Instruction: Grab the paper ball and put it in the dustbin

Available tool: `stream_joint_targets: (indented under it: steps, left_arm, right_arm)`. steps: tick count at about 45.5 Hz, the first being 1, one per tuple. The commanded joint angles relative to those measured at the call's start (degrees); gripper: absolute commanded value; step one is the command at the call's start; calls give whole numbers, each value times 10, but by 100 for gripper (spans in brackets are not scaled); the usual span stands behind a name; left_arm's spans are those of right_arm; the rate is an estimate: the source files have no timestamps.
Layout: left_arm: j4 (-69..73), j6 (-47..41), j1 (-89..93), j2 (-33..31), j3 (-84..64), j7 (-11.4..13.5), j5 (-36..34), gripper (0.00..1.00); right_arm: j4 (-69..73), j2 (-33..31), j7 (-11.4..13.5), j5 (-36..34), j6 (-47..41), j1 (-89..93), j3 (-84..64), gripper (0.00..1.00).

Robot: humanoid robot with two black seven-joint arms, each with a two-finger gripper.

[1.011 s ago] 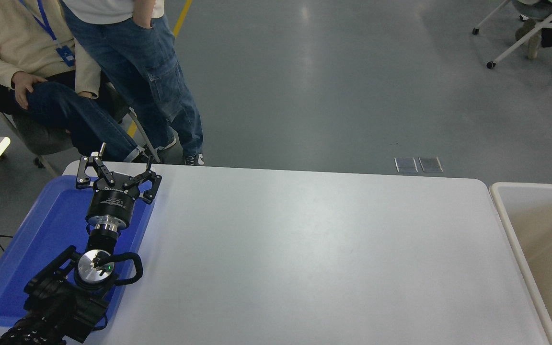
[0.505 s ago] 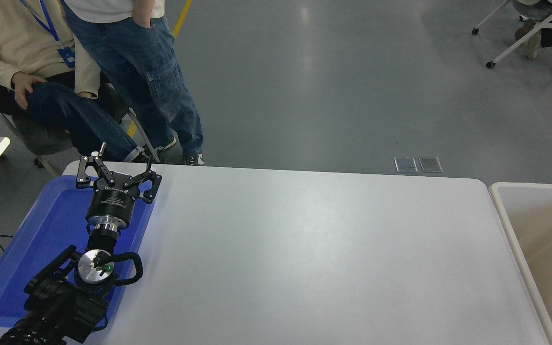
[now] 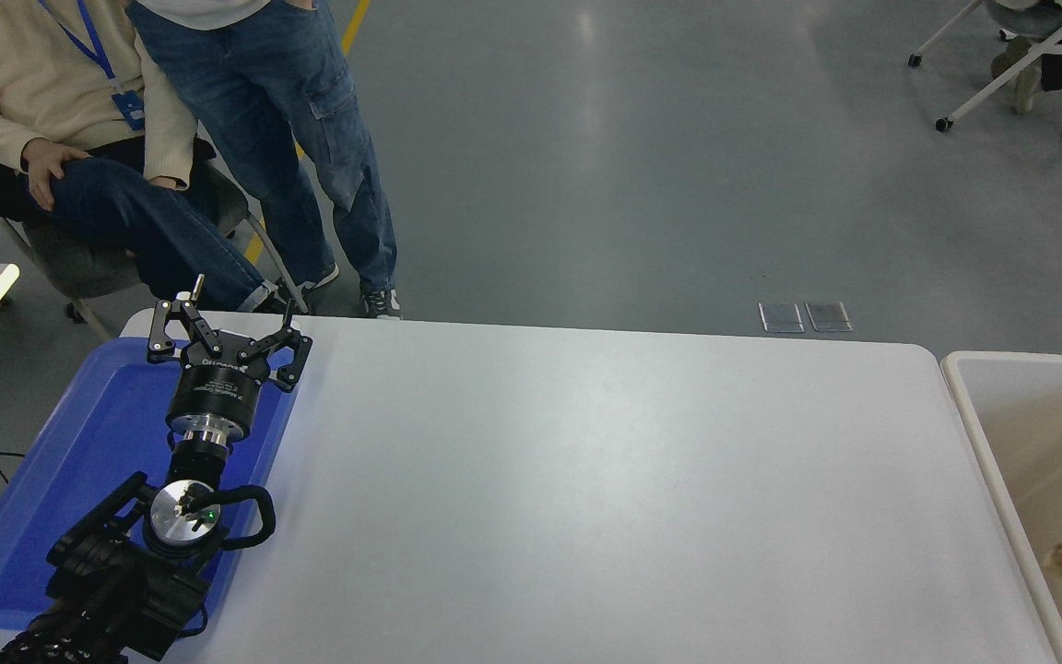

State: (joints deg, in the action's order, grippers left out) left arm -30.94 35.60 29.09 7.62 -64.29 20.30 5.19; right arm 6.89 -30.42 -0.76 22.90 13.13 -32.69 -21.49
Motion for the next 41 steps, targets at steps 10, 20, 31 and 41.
stream_joint_targets:
  steps: [10, 20, 31, 41]
  left_arm:
    - [0, 0, 0, 0, 0, 0, 0, 100]
    - [0, 0, 0, -1, 0, -1, 0, 100]
    - [0, 0, 0, -1, 0, -1, 0, 100]
    - [0, 0, 0, -1, 0, -1, 0, 100]
  right_arm:
    - [29, -10, -2, 0, 0, -20, 95, 100]
    - [73, -25, -4, 0, 0, -21, 212, 100]
    - [152, -66, -5, 0, -2, -12, 407, 100]
    - [208, -84, -7, 0, -6, -7, 561, 100]
